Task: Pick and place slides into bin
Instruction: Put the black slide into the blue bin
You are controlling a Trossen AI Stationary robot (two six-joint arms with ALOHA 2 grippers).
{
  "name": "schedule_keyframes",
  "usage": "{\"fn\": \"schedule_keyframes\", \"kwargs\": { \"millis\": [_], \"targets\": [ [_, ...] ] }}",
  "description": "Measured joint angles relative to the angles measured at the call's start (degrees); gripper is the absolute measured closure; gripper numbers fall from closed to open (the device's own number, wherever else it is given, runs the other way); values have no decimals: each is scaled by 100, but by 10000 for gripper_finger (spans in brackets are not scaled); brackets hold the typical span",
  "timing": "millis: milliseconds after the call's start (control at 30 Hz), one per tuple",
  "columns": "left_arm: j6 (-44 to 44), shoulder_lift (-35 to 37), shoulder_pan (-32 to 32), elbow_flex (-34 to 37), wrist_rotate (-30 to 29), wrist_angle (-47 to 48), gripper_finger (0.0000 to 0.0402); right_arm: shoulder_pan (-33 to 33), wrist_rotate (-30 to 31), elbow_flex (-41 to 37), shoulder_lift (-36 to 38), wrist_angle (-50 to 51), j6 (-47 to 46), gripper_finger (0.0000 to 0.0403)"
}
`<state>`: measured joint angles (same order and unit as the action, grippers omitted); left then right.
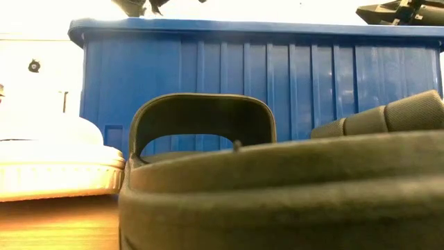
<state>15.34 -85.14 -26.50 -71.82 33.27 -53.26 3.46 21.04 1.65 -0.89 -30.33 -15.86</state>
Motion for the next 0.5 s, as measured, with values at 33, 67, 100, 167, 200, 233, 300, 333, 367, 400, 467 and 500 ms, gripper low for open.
{"fn": "schedule_keyframes", "kwargs": {
  "millis": [33,67,100,167,200,233,300,333,367,400,467,500],
  "targets": [
    [63,0,1,1,-2,-80,400,-1,0,0,-2,2,0,394],
    [89,2,8,-1,-16,-88,400,-2,0,0,-2,2,0,394],
    [91,2,7,-5,-26,-75,400,-1,0,0,-1,4,0,394],
    [96,0,7,-5,-36,-53,400,-2,0,0,-2,9,0,394],
    [98,0,7,-5,-38,-54,400,-1,0,0,0,9,0,394],
    [108,0,5,-1,-40,-63,400,-1,0,0,0,9,0,394],
    [214,0,2,1,-45,-72,400,-2,0,0,-2,9,0,394],
    [239,1,2,1,-53,-66,400,-2,0,0,-2,9,0,394],
    [240,0,2,1,-54,-56,400,-1,0,0,-1,9,0,394],
    [240,0,2,1,-54,-56,400,0,0,0,-2,9,0,394],
    [244,0,4,1,-54,-71,400,-1,0,0,-1,9,0,394],
    [244,0,4,1,-54,-73,400,-2,0,0,-1,9,0,394]
  ]
}}
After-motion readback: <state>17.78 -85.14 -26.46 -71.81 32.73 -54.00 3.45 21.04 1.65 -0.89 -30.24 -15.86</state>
